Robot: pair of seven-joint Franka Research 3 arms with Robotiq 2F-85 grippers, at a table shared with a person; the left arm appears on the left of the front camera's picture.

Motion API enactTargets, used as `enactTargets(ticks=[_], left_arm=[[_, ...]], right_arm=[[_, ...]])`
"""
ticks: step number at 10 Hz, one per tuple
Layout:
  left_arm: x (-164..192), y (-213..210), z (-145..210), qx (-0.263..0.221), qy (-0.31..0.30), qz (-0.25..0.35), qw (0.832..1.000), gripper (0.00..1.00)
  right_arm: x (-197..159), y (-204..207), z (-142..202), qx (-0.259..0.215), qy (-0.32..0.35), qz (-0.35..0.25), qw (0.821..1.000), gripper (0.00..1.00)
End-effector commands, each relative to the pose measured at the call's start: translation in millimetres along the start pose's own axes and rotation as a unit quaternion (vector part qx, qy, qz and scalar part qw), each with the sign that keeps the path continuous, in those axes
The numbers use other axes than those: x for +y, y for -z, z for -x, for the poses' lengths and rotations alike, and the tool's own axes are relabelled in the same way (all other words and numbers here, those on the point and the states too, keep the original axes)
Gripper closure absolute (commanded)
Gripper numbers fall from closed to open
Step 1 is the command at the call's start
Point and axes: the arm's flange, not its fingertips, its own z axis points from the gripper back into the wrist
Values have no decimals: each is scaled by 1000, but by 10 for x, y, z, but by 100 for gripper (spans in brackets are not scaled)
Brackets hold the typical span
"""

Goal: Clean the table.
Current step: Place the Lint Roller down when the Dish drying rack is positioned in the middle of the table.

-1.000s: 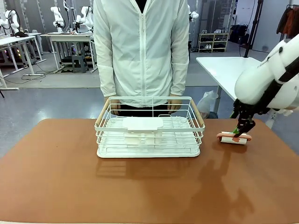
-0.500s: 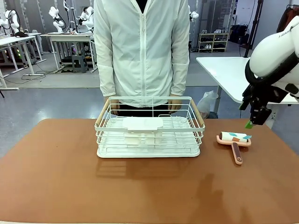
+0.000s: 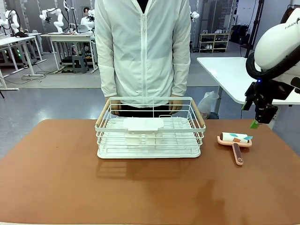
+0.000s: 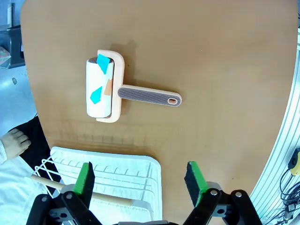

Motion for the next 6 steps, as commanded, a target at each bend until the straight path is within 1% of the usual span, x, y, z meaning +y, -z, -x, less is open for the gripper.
enactTargets(ticks=[1, 6], left_arm=[[6, -26, -21, 1, 7, 12, 1000, 0], [6, -26, -21, 1, 7, 12, 1000, 0]], right_arm=[[-2, 10, 2, 1, -1, -4, 1000, 0], [-2, 10, 2, 1, -1, -4, 1000, 0]])
